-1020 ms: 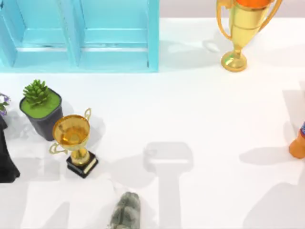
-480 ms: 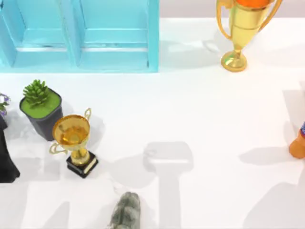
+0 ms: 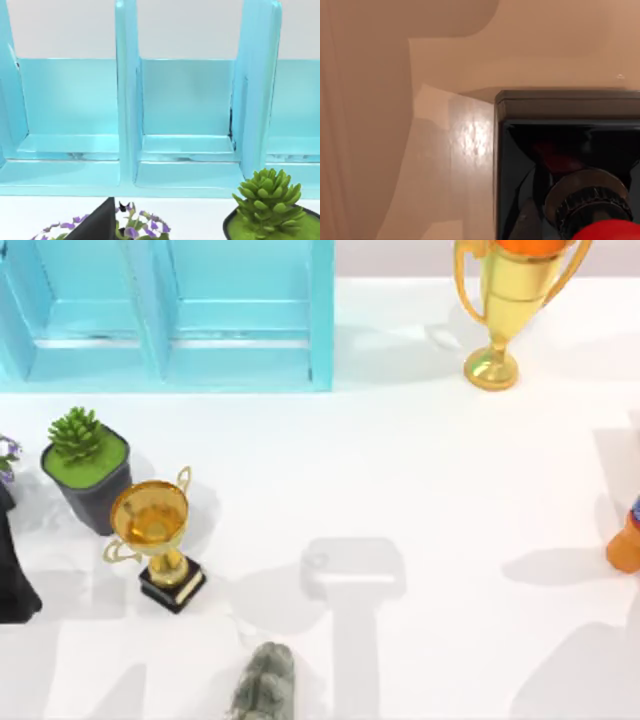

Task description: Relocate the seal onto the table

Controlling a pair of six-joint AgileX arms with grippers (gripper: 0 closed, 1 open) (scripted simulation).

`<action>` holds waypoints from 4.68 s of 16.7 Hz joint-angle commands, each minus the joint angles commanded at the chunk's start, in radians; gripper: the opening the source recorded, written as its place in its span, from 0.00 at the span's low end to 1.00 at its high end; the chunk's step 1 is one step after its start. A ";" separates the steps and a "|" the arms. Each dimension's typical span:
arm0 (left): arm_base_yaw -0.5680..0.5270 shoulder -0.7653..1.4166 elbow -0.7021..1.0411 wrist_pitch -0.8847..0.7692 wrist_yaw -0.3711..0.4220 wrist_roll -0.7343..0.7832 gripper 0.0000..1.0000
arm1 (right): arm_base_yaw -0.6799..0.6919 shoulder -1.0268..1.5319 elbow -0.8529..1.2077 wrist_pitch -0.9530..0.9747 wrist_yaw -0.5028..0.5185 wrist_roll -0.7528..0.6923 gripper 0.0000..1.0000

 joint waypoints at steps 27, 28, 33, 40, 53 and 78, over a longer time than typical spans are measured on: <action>0.000 0.000 0.000 0.000 0.000 0.000 1.00 | 0.644 -0.145 0.509 -0.516 0.068 0.636 0.00; 0.000 0.000 0.000 0.000 0.000 0.000 1.00 | 0.691 -0.113 0.541 -0.499 0.077 0.677 0.00; 0.000 0.000 0.000 0.000 0.000 0.000 1.00 | 0.907 0.143 0.641 -0.422 0.050 0.892 0.00; 0.000 0.000 0.000 0.000 0.000 0.000 1.00 | 1.023 0.365 0.671 -0.303 0.007 1.033 0.00; 0.000 0.000 0.000 0.000 0.000 0.000 1.00 | 1.025 0.401 0.545 -0.139 0.007 1.036 0.00; 0.000 0.000 0.000 0.000 0.000 0.000 1.00 | 1.023 0.400 0.545 -0.139 0.007 1.036 1.00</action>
